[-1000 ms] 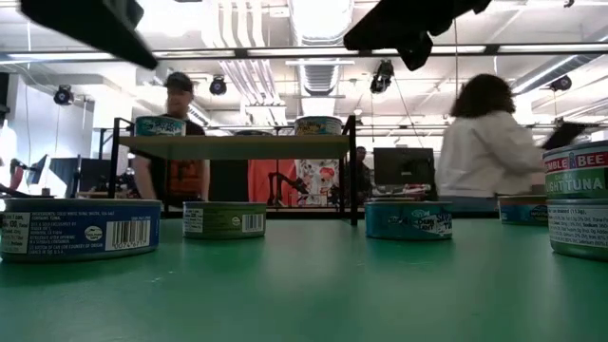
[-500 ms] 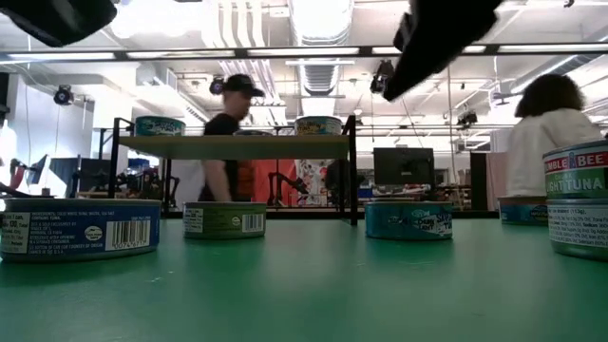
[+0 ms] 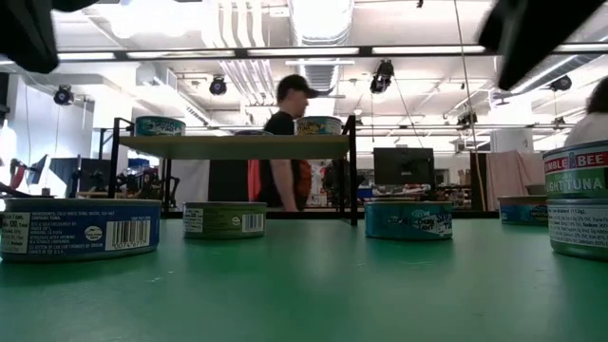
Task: Stack canned seafood by type on shelf
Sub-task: Put the bottom right white tuna can on the shelf
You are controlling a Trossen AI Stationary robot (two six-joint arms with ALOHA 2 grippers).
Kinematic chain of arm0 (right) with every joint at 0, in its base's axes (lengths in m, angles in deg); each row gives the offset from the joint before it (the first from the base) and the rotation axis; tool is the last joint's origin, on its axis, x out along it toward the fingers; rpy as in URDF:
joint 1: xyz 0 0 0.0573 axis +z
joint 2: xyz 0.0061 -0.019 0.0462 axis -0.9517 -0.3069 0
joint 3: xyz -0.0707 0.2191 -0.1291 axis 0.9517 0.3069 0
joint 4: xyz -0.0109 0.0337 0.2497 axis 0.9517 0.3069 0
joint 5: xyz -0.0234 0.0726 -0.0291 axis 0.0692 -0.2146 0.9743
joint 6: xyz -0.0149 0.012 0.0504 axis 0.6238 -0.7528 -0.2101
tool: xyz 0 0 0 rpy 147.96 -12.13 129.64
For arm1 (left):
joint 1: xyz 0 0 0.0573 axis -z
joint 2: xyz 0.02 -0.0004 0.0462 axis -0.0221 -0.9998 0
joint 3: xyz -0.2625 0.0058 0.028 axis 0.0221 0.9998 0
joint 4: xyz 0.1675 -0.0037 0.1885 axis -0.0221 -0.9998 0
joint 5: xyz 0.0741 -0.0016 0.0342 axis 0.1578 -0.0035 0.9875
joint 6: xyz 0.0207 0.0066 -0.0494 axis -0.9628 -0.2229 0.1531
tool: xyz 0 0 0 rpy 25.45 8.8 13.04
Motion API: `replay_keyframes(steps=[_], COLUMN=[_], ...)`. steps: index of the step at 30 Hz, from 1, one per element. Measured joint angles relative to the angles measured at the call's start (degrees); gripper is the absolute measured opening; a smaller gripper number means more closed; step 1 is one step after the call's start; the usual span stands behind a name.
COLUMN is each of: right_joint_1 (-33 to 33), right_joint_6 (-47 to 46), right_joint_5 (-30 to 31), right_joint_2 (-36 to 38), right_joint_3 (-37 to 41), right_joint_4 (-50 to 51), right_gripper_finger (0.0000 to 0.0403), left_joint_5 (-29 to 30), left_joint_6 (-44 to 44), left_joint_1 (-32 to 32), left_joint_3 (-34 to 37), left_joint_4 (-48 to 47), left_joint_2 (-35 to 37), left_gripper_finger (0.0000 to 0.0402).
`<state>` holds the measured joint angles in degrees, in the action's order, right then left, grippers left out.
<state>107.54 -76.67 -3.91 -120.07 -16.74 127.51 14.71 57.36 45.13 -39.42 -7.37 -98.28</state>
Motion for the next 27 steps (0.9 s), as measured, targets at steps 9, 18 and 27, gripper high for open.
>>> replay_keyframes(steps=[9,18,27], right_joint_1=[3.6,6.3,5.5], right_joint_6=[-17.0,-32.1,-31.2], right_joint_5=[-11.7,-13.5,-8.4], right_joint_2=[0.4,4.2,13.0], right_joint_3=[0.2,1.7,13.0], right_joint_4=[7.9,21.4,13.4], right_gripper_finger=[0.0009,0.0009,0.0009], left_joint_5=[3.8,3.6,3.7], left_joint_6=[-10.7,-20.6,-29.6], left_joint_1=[-0.9,-3.1,-5.7], left_joint_3=[1.9,6.7,10.5], left_joint_4=[3.4,14.7,24.4], left_joint_2=[0.2,0.2,0.3], left_gripper_finger=[0.0,0.0,0.0])
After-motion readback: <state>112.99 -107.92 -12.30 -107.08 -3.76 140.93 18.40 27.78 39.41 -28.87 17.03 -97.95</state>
